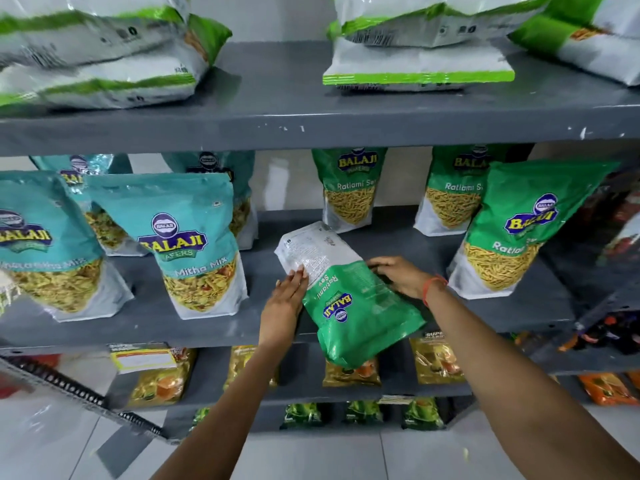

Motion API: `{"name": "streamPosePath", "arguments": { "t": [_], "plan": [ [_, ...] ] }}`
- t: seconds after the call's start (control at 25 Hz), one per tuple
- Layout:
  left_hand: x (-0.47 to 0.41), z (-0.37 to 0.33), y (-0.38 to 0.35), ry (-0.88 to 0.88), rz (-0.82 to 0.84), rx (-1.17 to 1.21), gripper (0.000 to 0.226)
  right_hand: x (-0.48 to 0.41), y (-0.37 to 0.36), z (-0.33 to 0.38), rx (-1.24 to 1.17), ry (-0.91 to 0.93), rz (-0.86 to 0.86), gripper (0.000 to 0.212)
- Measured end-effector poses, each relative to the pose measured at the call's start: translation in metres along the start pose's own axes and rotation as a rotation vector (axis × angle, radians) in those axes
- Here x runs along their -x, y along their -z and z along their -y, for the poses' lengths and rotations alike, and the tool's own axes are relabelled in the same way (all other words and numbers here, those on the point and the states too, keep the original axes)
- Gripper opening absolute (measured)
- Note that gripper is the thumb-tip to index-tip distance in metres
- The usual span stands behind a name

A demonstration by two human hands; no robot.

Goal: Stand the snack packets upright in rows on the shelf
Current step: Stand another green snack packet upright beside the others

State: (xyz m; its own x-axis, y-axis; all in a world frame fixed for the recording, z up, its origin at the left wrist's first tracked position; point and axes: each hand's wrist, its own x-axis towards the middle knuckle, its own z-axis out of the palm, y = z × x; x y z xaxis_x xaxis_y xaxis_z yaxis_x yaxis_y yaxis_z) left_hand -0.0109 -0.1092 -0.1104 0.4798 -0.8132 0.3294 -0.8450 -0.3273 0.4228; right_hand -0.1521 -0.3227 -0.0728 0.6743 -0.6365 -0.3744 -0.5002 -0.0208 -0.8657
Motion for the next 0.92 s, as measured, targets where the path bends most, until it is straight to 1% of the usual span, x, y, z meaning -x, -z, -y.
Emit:
{"name": "streamPosePath", "arguments": {
  "t": [0.04, 0.08, 0.12, 0.16, 0.2, 0.24, 0.28, 0.32, 0.36, 0.4, 0.48, 0.56, 0.64, 0.72, 0.76, 0.88, 0.92],
  "plan": [
    [-0.001, 0.002, 0.003, -0.04, -0.021, 0.031, 0.051, 0.006, 0.007, 0.001, -0.052, -0.011, 0.063, 0.036],
    [-0.002, 0.0, 0.008, -0.059, -0.036, 0.112, 0.048, 0.015, 0.015, 0.002, -0.152, 0.019, 0.142, 0.039],
    [-0.005, -0.004, 0.016, -0.041, -0.056, 0.234, 0.046, 0.025, 0.02, 0.004, -0.256, 0.047, 0.199, 0.043],
    [-0.012, -0.01, 0.024, 0.007, -0.104, 0.36, 0.042, 0.033, 0.024, 0.004, -0.316, 0.112, 0.287, 0.044],
    [-0.021, -0.015, 0.032, 0.07, -0.168, 0.439, 0.035, 0.04, 0.023, 0.004, -0.384, 0.138, 0.338, 0.041],
    [-0.032, -0.021, 0.04, 0.117, -0.22, 0.465, 0.025, 0.043, 0.021, 0.005, -0.39, 0.118, 0.286, 0.035],
    [-0.043, -0.025, 0.048, 0.137, -0.226, 0.485, 0.019, 0.04, 0.02, 0.004, -0.361, 0.111, 0.194, 0.036],
    [-0.053, -0.029, 0.056, 0.133, -0.194, 0.511, 0.025, 0.035, 0.016, 0.003, -0.3, 0.084, 0.13, 0.041],
    [-0.061, -0.029, 0.062, 0.129, -0.146, 0.526, 0.032, 0.034, 0.013, 0.002, -0.245, 0.076, 0.135, 0.044],
    [-0.067, -0.028, 0.067, 0.141, -0.106, 0.536, 0.038, 0.029, 0.012, -0.002, -0.25, 0.1, 0.164, 0.044],
    [-0.073, -0.023, 0.071, 0.223, -0.049, 0.633, 0.044, 0.028, 0.009, -0.014, -0.423, 0.135, 0.245, 0.041],
    [-0.071, -0.023, 0.07, 0.363, -0.017, 0.769, 0.043, 0.03, 0.003, -0.02, -0.564, 0.172, 0.252, 0.042],
    [-0.068, -0.029, 0.069, 0.471, 0.013, 0.845, 0.035, 0.036, -0.003, -0.022, -0.596, 0.207, 0.228, 0.053],
    [-0.064, -0.04, 0.073, 0.508, 0.043, 0.902, 0.027, 0.043, -0.007, -0.02, -0.597, 0.231, 0.151, 0.061],
    [-0.062, -0.045, 0.078, 0.514, 0.045, 0.928, 0.025, 0.048, -0.006, -0.016, -0.594, 0.246, 0.112, 0.06],
    [-0.056, -0.059, 0.097, 0.519, 0.031, 0.985, 0.022, 0.066, 0.003, -0.001, -0.549, 0.314, 0.024, 0.041],
    [-0.052, -0.062, 0.103, 0.512, 0.035, 0.991, 0.022, 0.074, 0.006, 0.002, -0.528, 0.328, 0.008, 0.037]
  ]
}}
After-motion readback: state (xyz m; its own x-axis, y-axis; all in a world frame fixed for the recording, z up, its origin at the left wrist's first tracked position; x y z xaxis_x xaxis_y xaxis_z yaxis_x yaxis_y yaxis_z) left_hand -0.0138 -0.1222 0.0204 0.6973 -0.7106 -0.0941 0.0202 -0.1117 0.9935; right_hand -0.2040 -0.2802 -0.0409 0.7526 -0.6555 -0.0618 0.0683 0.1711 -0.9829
